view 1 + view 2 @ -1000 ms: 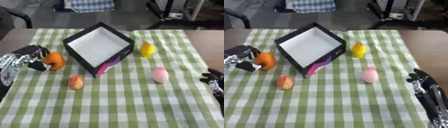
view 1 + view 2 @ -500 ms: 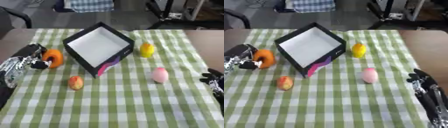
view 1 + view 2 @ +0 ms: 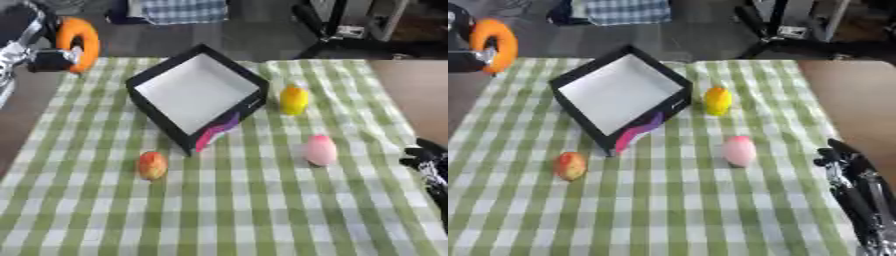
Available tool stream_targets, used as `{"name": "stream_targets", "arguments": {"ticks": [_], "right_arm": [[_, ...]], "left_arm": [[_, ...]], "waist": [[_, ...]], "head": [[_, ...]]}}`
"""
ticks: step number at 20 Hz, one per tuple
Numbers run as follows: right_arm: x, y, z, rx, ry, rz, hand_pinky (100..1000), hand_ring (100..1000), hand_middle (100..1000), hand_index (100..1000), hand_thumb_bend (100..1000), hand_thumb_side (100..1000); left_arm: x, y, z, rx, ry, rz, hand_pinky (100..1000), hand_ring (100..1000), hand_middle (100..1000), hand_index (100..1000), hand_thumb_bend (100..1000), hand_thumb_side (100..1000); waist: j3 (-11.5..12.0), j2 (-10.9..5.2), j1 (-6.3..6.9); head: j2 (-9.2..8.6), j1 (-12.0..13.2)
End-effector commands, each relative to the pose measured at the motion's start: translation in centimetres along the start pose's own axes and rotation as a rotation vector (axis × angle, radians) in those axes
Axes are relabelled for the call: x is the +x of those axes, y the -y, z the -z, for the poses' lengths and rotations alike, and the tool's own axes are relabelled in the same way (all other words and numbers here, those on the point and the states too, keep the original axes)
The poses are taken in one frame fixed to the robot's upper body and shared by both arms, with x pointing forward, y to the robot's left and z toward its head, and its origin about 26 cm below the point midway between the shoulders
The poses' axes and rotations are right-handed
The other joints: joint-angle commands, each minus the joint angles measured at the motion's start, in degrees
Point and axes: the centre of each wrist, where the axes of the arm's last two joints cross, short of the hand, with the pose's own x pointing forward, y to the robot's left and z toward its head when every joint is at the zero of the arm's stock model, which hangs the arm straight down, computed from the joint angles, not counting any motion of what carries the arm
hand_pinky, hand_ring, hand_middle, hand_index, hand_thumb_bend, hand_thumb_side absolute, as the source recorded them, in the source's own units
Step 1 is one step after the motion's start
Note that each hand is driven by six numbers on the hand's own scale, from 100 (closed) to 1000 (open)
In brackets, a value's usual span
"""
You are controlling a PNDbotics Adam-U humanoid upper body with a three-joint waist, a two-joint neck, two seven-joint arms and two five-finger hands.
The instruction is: Pick up objects on the table and place them in the box.
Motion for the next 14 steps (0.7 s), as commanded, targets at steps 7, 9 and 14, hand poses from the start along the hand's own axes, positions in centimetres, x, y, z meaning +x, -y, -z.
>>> {"name": "stream_targets", "arguments": {"ticks": [7, 9, 14], "right_arm": [[0.4, 0.2, 0.3, 0.017, 0.016, 0.001, 883, 714, 705, 848, 100, 643], [0.4, 0.0, 0.3, 0.023, 0.019, 0.007, 883, 714, 705, 848, 100, 643], [0.4, -0.2, 0.3, 0.035, 0.019, 0.016, 883, 714, 704, 848, 100, 645]], "left_arm": [[5.4, 1.4, 4.2, -0.076, 0.15, -0.004, 705, 527, 515, 445, 100, 326], [6.4, 3.0, 4.9, -0.117, 0.158, 0.014, 704, 529, 519, 456, 100, 330], [7.7, 7.0, 5.6, -0.209, 0.159, 0.043, 706, 541, 538, 499, 100, 348]], "waist": [[-1.84, -1.4, -0.65], [-2.29, -1.33, -0.81], [-3.03, -1.13, -1.01]], "head": [[-0.05, 1.07], [-0.05, 1.45], [-0.05, 1.94]]}}
